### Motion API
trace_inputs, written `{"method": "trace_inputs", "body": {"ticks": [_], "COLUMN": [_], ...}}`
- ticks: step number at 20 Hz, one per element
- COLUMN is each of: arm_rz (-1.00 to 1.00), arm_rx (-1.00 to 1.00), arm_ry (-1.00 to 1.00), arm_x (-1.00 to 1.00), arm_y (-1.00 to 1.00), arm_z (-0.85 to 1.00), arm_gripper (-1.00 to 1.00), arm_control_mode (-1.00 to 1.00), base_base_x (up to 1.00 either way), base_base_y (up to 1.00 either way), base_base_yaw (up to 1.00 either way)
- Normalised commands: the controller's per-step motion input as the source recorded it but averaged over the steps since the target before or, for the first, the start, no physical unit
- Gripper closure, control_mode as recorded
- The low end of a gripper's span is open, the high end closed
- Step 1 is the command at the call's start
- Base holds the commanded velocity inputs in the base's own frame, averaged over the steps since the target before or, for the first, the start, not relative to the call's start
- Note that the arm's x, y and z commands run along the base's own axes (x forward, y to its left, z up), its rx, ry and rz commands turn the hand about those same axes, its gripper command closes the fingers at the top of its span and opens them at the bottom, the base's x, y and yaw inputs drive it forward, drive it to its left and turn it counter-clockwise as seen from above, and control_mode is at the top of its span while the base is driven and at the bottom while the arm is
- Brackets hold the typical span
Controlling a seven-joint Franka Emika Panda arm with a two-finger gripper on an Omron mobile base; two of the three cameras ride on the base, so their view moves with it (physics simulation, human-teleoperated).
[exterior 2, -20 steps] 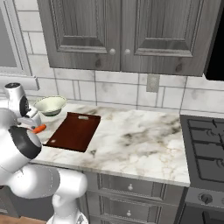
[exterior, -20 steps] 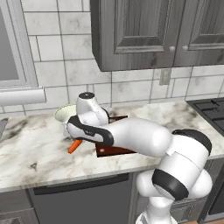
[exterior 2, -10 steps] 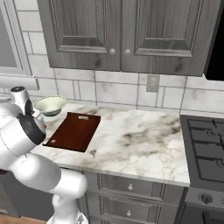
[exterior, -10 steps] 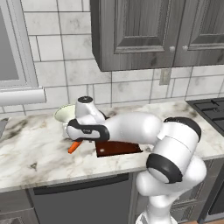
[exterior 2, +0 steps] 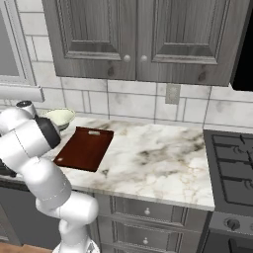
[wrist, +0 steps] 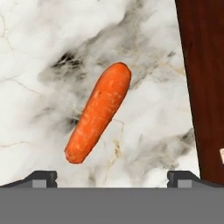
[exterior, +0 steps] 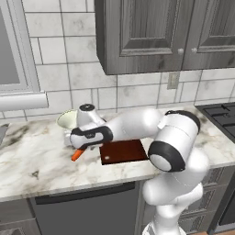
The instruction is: Place the two vegetables and bowl onto the tray for setting up a vegetable dip station.
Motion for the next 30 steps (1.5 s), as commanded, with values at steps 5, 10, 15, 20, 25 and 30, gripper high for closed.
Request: {"method": "trace_inputs", "body": {"ticks": [5,10,15,20,25,30], "arm_rz": [0.00,0.00,0.00,0.00,0.00,0.00], "arm_rx": [0.00,0.00,0.00,0.00,0.00,0.00], "arm_ry": [0.00,0.00,0.00,0.00,0.00,0.00], "arm_x": [0.18,0.18,0.10,0.09,0.10,0.13], "arm_y": [0.21,0.07,0.01,0.02,0.00,0.02], "arm_z": [-0.17,-0.24,-0.24,-0.19,-0.12,-0.15], "arm_gripper": [-1.00,-1.00,-1.00,-1.00,-1.00,-1.00], "arm_control_mode": [-1.00,-1.00,-1.00,-1.00,-1.00,-1.00], "base_base_x": [0.00,0.00,0.00,0.00,0.00,0.00], "base_base_y": [0.00,0.00,0.00,0.00,0.00,0.00], "base_base_yaw": [0.00,0.00,0.00,0.00,0.00,0.00]}}
